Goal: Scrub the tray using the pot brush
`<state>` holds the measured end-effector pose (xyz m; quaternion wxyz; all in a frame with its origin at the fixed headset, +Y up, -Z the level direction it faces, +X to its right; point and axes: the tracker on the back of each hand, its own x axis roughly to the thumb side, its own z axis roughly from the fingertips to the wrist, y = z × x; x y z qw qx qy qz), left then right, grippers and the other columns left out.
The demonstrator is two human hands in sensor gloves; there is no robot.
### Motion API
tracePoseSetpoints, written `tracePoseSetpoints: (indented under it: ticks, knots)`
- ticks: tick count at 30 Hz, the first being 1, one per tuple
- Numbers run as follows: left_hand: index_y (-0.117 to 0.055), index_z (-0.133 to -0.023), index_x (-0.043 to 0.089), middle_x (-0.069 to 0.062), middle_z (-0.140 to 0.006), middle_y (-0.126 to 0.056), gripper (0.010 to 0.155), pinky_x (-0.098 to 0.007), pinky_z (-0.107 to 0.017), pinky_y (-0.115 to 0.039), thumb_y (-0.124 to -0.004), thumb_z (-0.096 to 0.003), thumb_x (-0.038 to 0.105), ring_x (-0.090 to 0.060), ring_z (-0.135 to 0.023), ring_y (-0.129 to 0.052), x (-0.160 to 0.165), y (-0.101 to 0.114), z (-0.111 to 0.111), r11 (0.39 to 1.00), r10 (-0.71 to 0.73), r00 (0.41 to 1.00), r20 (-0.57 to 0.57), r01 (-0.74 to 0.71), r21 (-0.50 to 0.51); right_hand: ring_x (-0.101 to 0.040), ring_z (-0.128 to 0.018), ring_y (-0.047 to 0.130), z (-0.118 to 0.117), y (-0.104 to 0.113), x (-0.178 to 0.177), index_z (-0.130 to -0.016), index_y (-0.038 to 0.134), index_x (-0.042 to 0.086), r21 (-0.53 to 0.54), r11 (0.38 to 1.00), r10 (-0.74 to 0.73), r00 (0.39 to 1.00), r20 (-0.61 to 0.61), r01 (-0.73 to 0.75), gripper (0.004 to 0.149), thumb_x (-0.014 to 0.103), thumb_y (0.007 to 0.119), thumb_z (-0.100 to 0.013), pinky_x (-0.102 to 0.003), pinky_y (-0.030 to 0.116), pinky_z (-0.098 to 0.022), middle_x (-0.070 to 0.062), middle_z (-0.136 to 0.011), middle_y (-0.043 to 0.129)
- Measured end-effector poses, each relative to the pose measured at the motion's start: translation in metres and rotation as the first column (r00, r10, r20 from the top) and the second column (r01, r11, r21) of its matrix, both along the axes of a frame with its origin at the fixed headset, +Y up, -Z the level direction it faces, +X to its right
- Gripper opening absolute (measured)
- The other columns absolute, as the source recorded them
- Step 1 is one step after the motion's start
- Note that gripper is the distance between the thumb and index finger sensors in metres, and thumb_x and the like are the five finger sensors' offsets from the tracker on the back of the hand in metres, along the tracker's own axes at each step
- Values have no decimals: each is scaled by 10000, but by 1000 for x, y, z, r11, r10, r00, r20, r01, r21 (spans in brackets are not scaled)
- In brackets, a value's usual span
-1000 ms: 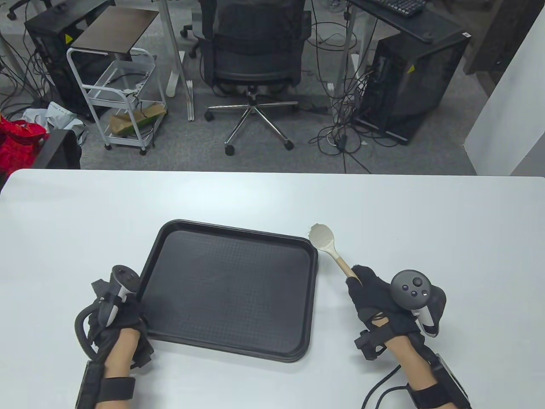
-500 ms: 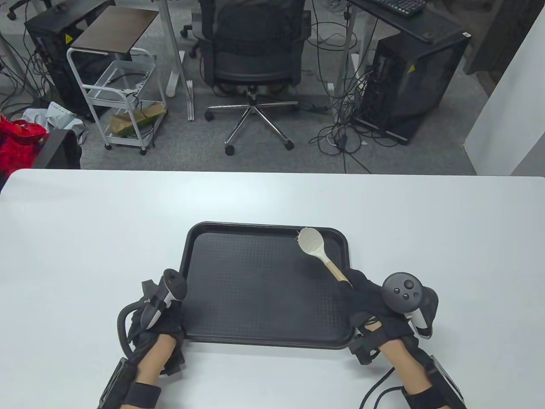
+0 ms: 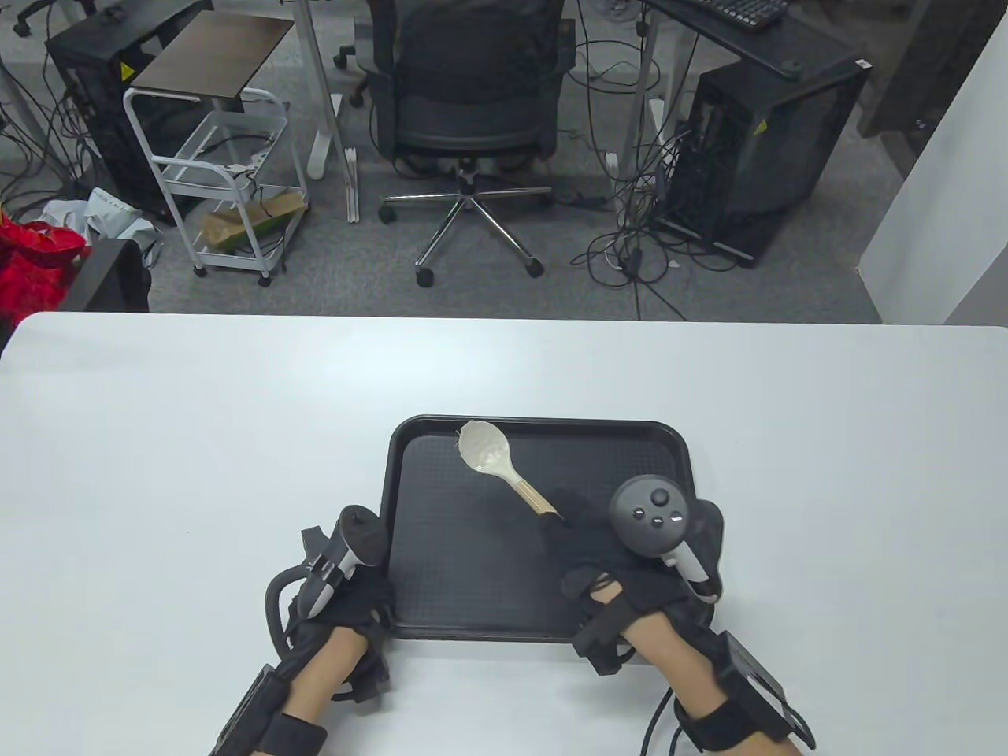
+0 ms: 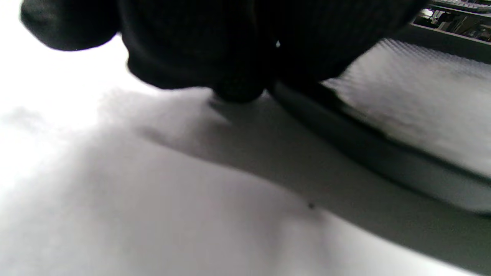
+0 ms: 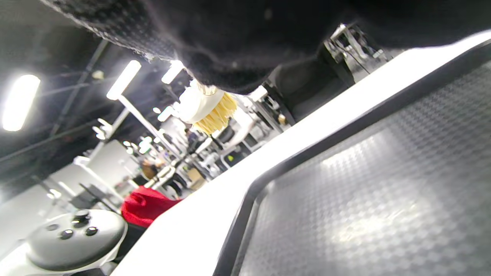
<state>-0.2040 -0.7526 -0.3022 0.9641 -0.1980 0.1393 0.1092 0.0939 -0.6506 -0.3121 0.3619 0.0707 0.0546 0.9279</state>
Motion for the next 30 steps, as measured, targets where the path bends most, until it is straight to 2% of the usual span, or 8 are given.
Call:
tracePoseSetpoints:
  ticks: [3, 7, 11, 15, 21, 24, 30]
  knots:
    - [-724, -843, 76, -28, -651, -945, 607, -457, -390, -864, -880, -390, 449, -160, -351, -1017, -3, -1, 0, 1000, 29, 1000, -9, -30, -8, -115, -37, 940, -27, -17, -25, -894, 725, 57, -111, 994, -18, 999, 38, 22, 538, 420, 771, -500, -384, 861, -105, -53, -424, 965]
    - [-724, -842, 73, -28, -644, -948, 605, -461, -387, -863, -879, -391, 446, -164, -346, -1018, -4, -2, 0, 999, 52, 999, -16, -52, -10, -116, -39, 940, -50, -42, -48, -895, 723, 57, -199, 980, 1, 996, 86, 16, 538, 419, 772, -501, -384, 860, -107, -54, -429, 964]
    - [-720, -845, 69, -31, -650, -944, 605, -464, -393, -859, -875, -394, 443, -171, -358, -1019, -4, -2, 0, 998, 56, 998, -9, -56, -17, -116, -41, 940, -66, -68, -65, -900, 715, 58, -214, 977, 5, 994, 113, 20, 542, 420, 770, -499, -384, 860, -108, -54, -434, 962]
    - [-722, -844, 70, -31, -648, -944, 604, -465, -392, -858, -874, -394, 443, -172, -358, -1019, -4, -2, 0, 998, 62, 998, -10, -62, -19, -119, -41, 940, -71, -83, -80, -900, 719, 59, -214, 977, 23, 996, 87, -3, 539, 416, 773, -500, -387, 859, -109, -59, -438, 963]
    - [-718, -846, 70, -29, -651, -941, 603, -464, -396, -856, -868, -397, 443, -172, -363, -1017, -4, -2, 0, 998, 55, 998, -7, -55, -19, -129, -36, 947, -77, -97, -97, -897, 735, 55, -203, 978, 63, 994, 91, -44, 538, 408, 779, -493, -394, 860, -107, -71, -454, 979]
    - [-716, -848, 67, -31, -652, -939, 605, -466, -398, -854, -867, -397, 441, -173, -366, -1017, -4, -2, 0, 998, 57, 998, -5, -57, -19, -135, -34, 946, -79, -97, -97, -900, 747, 65, -171, 983, 81, 990, 115, -61, 535, 404, 790, -489, -397, 858, -105, -81, -457, 983]
    - [-714, -849, 68, -30, -654, -936, 605, -467, -400, -852, -863, -398, 443, -175, -371, -1016, -4, -2, 0, 998, 60, 998, -3, -60, -18, -142, -25, 944, -83, -93, -91, -901, 760, 68, -176, 980, 120, 982, 148, -93, 530, 395, 807, -486, -405, 858, -100, -100, -468, 985]
